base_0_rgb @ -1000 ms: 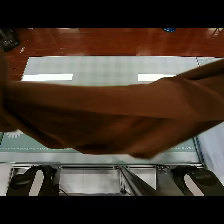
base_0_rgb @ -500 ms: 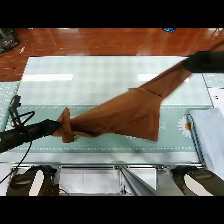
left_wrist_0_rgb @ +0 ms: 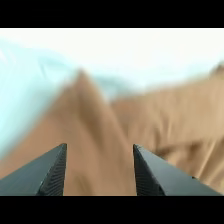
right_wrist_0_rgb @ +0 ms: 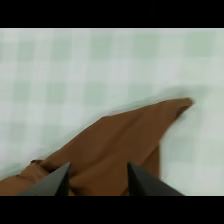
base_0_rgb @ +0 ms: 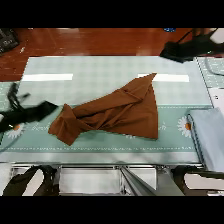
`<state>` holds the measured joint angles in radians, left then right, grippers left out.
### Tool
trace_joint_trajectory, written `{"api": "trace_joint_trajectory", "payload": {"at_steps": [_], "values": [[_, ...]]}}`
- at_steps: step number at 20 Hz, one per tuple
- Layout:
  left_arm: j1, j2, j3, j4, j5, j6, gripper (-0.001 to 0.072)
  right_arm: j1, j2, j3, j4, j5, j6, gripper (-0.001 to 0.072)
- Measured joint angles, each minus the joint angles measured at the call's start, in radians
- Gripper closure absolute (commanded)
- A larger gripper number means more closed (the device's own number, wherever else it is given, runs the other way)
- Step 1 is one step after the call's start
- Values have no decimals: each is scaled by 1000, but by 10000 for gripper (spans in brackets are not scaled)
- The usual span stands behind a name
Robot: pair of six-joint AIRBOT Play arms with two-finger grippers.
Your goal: Fold the shirts.
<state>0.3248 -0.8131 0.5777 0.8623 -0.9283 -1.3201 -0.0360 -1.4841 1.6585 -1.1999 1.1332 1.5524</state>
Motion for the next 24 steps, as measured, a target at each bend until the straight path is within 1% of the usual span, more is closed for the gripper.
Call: {"api": "trace_joint_trajectory", "payload": {"at_steps": [3, 5, 6, 8, 10, 11, 14, 18, 19, 22, 24], "values": [[150, -28, 138, 55, -51, 3, 203, -154, 72, 1, -80, 87, -7, 307], [223, -69, 164, 41, -86, 3, 203, -269, 150, -116, -85, 98, -3, 308], [241, -109, 164, 8, -124, 19, 202, -317, 195, -215, -59, 86, -13, 308], [243, -217, 158, -77, -238, 89, 202, -382, 277, -430, -6, 45, -53, 308], [208, -336, 157, -145, -330, 154, 202, -416, 338, -626, 34, 10, -99, 308], [185, -394, 162, -160, -356, 176, 202, -426, 360, -703, 54, -3, -121, 308], [130, -525, 206, -194, -353, 212, 202, -444, 395, -866, 90, -23, -173, 308], [67, -649, 314, -208, -322, 214, 202, -451, 410, -946, 116, -10, -209, 308], [52, -676, 345, -187, -317, 201, 202, -452, 411, -954, 120, -8, -213, 308], [14, -734, 425, -67, -317, 122, 202, -454, 414, -967, 126, 1, -222, 309], [-8, -757, 455, -24, -334, 98, 203, -454, 415, -972, 127, 3, -224, 309]]}}
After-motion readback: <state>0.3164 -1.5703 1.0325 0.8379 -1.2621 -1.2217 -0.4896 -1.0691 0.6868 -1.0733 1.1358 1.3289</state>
